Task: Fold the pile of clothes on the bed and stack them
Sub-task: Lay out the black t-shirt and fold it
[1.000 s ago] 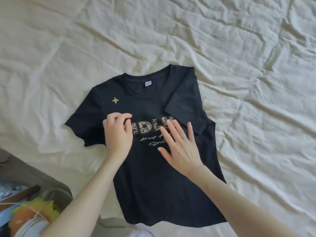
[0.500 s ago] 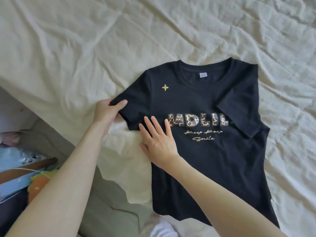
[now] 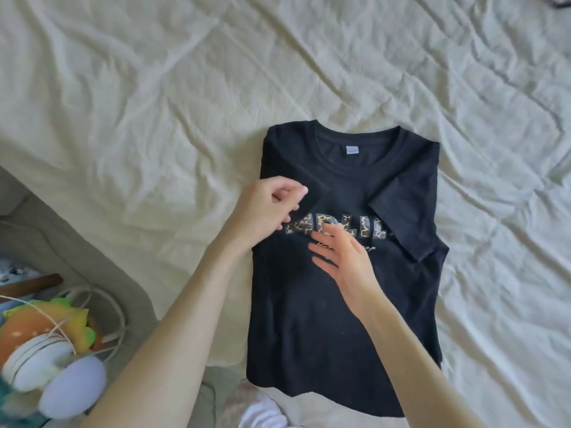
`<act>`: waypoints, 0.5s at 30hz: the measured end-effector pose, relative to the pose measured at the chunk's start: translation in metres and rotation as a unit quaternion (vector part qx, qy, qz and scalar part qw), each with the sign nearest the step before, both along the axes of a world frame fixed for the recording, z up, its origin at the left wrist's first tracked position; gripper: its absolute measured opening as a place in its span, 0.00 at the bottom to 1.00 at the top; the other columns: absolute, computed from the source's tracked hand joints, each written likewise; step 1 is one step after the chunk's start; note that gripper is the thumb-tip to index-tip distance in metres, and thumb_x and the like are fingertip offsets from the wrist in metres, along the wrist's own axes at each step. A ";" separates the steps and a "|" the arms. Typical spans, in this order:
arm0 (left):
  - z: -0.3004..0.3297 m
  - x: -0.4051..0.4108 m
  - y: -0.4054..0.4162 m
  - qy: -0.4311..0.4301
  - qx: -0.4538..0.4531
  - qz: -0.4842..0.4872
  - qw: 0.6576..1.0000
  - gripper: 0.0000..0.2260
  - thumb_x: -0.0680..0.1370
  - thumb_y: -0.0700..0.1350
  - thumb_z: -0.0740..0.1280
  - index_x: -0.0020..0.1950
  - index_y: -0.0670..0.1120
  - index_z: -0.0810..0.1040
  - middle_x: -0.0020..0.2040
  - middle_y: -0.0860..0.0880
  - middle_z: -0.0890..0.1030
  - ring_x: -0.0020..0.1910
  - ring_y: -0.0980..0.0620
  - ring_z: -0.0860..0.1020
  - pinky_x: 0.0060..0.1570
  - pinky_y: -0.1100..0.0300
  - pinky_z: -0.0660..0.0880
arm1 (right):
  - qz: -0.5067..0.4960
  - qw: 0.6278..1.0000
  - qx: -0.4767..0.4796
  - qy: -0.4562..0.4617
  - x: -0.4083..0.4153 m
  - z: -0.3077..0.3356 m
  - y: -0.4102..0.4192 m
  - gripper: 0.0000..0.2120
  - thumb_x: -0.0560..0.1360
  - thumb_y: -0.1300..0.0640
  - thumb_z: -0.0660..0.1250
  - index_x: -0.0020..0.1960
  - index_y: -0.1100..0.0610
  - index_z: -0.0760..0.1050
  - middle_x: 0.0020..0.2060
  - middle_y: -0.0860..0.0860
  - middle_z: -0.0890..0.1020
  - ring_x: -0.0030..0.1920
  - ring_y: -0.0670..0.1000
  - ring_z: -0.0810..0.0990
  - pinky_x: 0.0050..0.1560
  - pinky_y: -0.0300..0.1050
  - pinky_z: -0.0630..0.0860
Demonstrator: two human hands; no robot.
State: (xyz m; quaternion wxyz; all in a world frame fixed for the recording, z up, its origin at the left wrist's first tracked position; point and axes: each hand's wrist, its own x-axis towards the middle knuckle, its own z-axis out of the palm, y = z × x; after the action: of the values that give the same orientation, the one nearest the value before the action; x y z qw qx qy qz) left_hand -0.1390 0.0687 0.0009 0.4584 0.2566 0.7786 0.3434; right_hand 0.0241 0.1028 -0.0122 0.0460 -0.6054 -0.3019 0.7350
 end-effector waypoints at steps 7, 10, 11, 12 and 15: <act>-0.049 0.010 -0.048 0.118 -0.143 0.158 0.970 0.17 0.74 0.54 0.69 0.57 0.47 0.72 0.50 0.52 0.74 0.48 0.53 0.74 0.46 0.62 0.68 | 0.156 0.932 0.274 -0.179 -0.012 -0.014 0.041 0.09 0.78 0.50 0.61 0.54 0.52 0.75 0.45 0.44 0.79 0.45 0.39 0.77 0.48 0.32 0.72; -0.054 0.023 -0.050 0.120 -0.134 0.145 0.973 0.19 0.73 0.53 0.70 0.60 0.47 0.71 0.52 0.52 0.74 0.49 0.53 0.74 0.48 0.61 0.69 | 0.263 0.853 0.415 -0.176 -0.049 -0.021 0.066 0.16 0.77 0.47 0.63 0.60 0.55 0.74 0.51 0.48 0.76 0.53 0.48 0.75 0.56 0.42 0.69; -0.055 0.026 -0.049 0.119 -0.134 0.136 0.974 0.18 0.74 0.51 0.70 0.60 0.47 0.72 0.51 0.51 0.75 0.49 0.52 0.74 0.48 0.60 0.69 | 0.310 0.824 0.444 -0.167 -0.064 -0.023 0.074 0.18 0.77 0.45 0.63 0.61 0.55 0.74 0.53 0.49 0.76 0.56 0.50 0.73 0.58 0.46 0.69; -0.055 0.028 -0.047 0.109 -0.139 0.128 0.976 0.16 0.74 0.50 0.70 0.59 0.47 0.72 0.50 0.51 0.76 0.49 0.51 0.75 0.48 0.60 0.70 | 0.355 0.799 0.458 -0.161 -0.080 -0.026 0.080 0.19 0.77 0.43 0.63 0.61 0.55 0.74 0.54 0.50 0.76 0.56 0.51 0.72 0.58 0.49 0.69; -0.055 0.030 -0.046 0.051 -0.169 0.111 0.978 0.11 0.73 0.49 0.69 0.49 0.43 0.75 0.45 0.48 0.80 0.46 0.47 0.77 0.45 0.56 0.72 | 0.439 0.767 0.441 -0.155 -0.122 -0.036 0.094 0.18 0.75 0.40 0.62 0.48 0.55 0.73 0.39 0.48 0.76 0.43 0.50 0.74 0.44 0.46 0.71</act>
State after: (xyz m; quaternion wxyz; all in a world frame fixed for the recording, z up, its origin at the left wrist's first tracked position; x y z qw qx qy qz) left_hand -0.1093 0.0230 -0.0542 0.4137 0.1045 0.8714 0.2420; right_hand -0.0978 0.1966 -0.0479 -0.0669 -0.4252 -0.8289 0.3573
